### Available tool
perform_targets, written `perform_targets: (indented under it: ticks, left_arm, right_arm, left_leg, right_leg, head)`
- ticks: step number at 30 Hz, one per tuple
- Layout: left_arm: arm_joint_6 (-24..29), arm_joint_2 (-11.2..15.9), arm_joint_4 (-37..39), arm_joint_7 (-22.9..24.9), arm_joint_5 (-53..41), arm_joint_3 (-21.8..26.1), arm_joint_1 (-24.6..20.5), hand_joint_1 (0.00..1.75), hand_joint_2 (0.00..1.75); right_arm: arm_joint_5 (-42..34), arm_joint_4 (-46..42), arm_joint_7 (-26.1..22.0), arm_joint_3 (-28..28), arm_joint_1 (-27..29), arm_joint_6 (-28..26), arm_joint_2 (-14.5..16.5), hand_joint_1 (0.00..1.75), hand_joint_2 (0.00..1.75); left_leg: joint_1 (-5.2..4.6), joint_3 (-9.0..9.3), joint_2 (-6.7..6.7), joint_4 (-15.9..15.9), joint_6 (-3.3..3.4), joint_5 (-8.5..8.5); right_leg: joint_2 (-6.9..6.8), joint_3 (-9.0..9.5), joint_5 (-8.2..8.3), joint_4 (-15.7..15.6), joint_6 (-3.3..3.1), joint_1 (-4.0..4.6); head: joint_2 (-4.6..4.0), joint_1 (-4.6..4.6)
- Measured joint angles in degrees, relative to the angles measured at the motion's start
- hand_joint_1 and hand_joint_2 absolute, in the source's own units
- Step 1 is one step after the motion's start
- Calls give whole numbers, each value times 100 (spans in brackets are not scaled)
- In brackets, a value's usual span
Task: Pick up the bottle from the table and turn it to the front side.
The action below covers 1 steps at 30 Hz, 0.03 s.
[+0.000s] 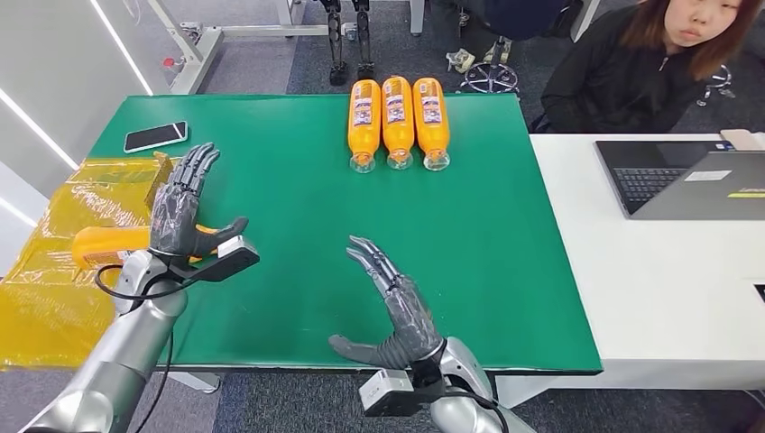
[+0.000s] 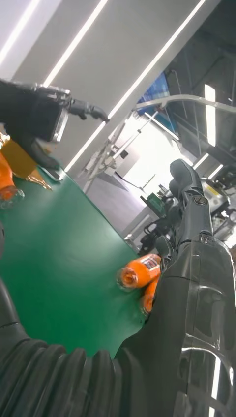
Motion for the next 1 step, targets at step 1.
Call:
perform_targets:
  ticks: [1]
  left_arm:
    - [-52,-27,-106,-11,46,0,33,0,175]
  right_arm:
    - [23,-5,11,-10,13,-24,-7,0,175]
  left_leg:
    - [0,0,0,0,0,0]
  right_leg:
    - [0,0,0,0,0,0]
  head:
    - [0,0]
